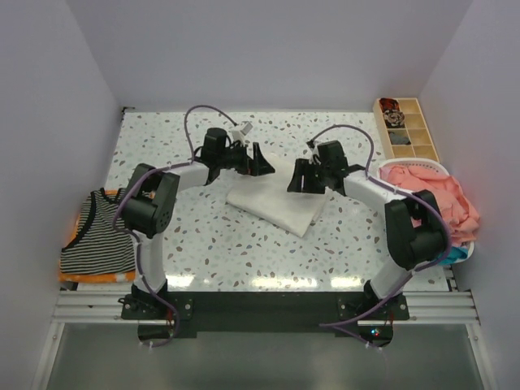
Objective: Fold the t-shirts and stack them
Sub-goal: Smooth out wrinkles on the folded tshirt
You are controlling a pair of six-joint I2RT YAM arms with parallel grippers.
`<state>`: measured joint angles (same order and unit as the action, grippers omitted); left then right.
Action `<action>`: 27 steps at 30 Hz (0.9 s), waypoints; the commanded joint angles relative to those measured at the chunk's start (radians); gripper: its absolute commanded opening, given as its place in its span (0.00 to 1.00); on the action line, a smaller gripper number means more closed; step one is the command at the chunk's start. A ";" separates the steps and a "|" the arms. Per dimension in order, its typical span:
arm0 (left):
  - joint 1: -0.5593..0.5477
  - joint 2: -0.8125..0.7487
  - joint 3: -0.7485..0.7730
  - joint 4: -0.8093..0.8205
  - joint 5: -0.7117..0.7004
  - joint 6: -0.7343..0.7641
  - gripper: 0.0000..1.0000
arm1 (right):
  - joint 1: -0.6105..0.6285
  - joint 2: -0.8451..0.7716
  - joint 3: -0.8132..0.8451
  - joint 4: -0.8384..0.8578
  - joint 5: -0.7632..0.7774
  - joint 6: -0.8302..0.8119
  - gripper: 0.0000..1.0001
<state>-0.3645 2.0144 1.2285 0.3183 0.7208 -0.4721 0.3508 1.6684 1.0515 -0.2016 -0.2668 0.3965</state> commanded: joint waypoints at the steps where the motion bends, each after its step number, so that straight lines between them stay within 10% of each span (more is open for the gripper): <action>1: 0.018 0.055 -0.001 0.039 -0.018 0.000 1.00 | 0.000 0.027 -0.045 0.005 -0.019 0.034 0.61; 18: 0.056 -0.129 -0.182 -0.022 -0.205 0.089 1.00 | -0.004 -0.246 -0.176 -0.160 0.264 0.015 0.67; 27: 0.056 -0.339 -0.403 0.013 -0.296 0.072 1.00 | -0.096 -0.256 -0.254 -0.049 0.132 0.094 0.79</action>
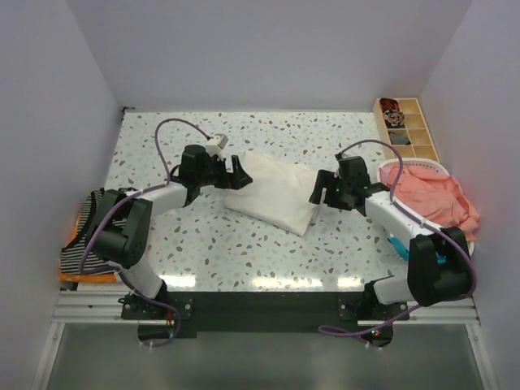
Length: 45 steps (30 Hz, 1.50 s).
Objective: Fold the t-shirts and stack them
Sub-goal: Smooth out wrinkles on the folded tshirt, then put the neatly folded tshirt into the corner of the board with the left arm
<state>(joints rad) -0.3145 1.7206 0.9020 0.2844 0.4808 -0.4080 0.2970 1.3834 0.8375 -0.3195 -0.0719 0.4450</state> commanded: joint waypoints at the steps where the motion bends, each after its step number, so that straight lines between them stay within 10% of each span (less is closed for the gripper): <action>1: 0.006 -0.038 -0.107 0.056 -0.054 -0.001 1.00 | -0.050 0.038 -0.050 0.091 -0.104 0.064 0.79; 16: 0.002 0.080 -0.224 0.231 -0.035 -0.078 1.00 | -0.064 0.296 -0.109 0.462 -0.400 0.199 0.78; 28: -0.127 -0.038 -0.495 0.409 -0.050 -0.274 1.00 | -0.065 0.520 0.187 0.323 -0.497 0.077 0.54; 45: -0.120 -0.104 -0.272 0.055 -0.306 -0.121 1.00 | -0.065 0.143 0.186 0.031 -0.098 -0.100 0.76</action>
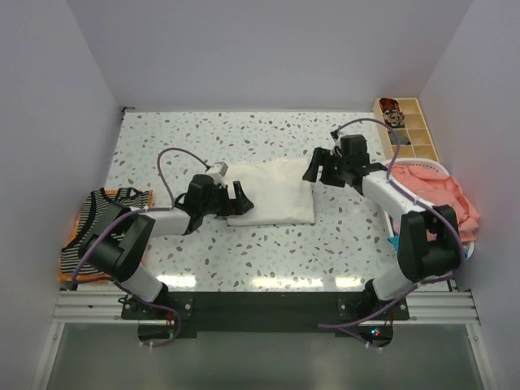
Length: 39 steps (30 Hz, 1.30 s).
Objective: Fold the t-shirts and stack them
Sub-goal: Put the neatly folded tshirt into the corner of the board with the left arm
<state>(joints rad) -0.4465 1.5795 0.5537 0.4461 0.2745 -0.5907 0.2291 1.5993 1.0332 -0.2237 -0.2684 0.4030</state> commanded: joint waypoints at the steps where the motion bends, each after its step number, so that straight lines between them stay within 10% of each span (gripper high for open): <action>1: 0.014 0.049 0.087 -0.107 -0.100 0.065 1.00 | 0.003 -0.090 -0.012 -0.071 0.100 -0.062 0.76; 16: 0.006 0.318 0.244 -0.004 0.104 0.063 0.98 | 0.004 -0.098 -0.033 -0.059 0.067 -0.055 0.76; 18: 0.008 0.342 0.244 0.034 0.123 0.049 0.81 | 0.003 -0.090 -0.038 -0.055 0.064 -0.053 0.76; 19: 0.008 0.352 0.247 0.045 0.127 0.042 0.39 | 0.003 -0.090 -0.039 -0.051 0.063 -0.050 0.76; 22: 0.008 0.395 0.282 0.078 0.143 0.016 0.00 | 0.004 -0.091 -0.047 -0.049 0.052 -0.050 0.76; 28: 0.017 0.462 0.468 0.047 0.184 0.040 0.00 | 0.003 -0.110 -0.071 -0.055 0.052 -0.055 0.76; 39: 0.288 0.563 1.141 -0.659 0.010 0.434 0.00 | 0.001 -0.105 -0.094 -0.048 0.018 -0.055 0.76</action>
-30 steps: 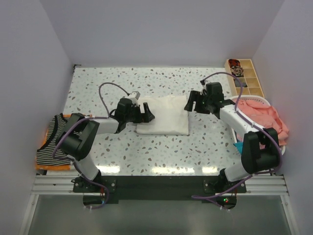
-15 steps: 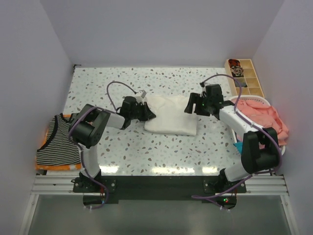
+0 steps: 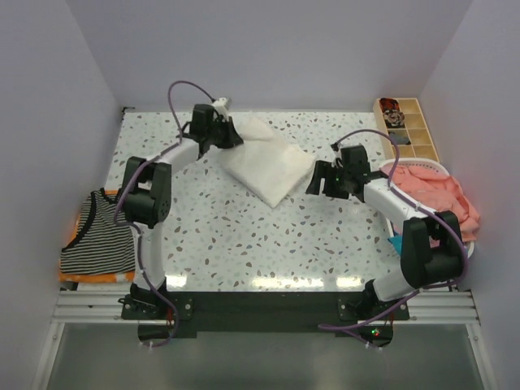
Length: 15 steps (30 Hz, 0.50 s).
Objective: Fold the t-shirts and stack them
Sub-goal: Put the neatly folded tshirt into the corner of the board with the left arm
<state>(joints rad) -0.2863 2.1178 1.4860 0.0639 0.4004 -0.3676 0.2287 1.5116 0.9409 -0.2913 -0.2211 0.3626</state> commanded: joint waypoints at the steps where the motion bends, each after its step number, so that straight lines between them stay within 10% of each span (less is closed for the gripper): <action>1: 0.148 0.040 0.250 -0.318 -0.139 0.231 0.00 | 0.003 -0.013 0.001 0.021 -0.034 -0.013 0.76; 15: 0.487 0.364 0.808 -0.625 -0.238 0.444 0.00 | 0.003 0.097 0.030 0.041 -0.080 -0.010 0.76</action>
<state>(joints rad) 0.1551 2.4130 2.1319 -0.4808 0.1982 -0.0090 0.2287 1.5791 0.9405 -0.2829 -0.2653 0.3614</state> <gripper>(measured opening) 0.090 0.759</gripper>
